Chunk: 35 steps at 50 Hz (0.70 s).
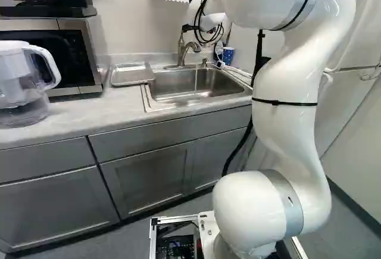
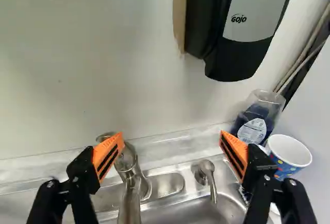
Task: Rinse the cup and place it in the tray
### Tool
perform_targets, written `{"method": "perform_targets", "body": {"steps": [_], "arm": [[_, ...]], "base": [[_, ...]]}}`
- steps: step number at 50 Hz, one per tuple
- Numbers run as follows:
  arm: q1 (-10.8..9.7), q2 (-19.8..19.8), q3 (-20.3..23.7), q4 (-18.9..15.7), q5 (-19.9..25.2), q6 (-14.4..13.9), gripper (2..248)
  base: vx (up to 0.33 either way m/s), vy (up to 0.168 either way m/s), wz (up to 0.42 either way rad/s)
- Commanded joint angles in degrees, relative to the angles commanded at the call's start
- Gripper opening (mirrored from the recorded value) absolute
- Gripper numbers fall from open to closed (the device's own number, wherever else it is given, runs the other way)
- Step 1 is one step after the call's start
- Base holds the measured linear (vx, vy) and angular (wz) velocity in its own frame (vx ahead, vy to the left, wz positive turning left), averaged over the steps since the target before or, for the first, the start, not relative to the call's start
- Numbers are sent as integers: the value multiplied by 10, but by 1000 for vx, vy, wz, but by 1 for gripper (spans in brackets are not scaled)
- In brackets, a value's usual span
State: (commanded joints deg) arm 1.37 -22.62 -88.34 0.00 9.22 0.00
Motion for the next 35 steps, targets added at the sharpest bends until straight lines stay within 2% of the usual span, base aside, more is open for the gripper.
{"method": "perform_targets", "body": {"steps": [16,35], "arm": [[0,6,7,0,0,0,247],[1,57,67,0,0,0,247]], "base": [[0,0,0],[0,0,0]]}}
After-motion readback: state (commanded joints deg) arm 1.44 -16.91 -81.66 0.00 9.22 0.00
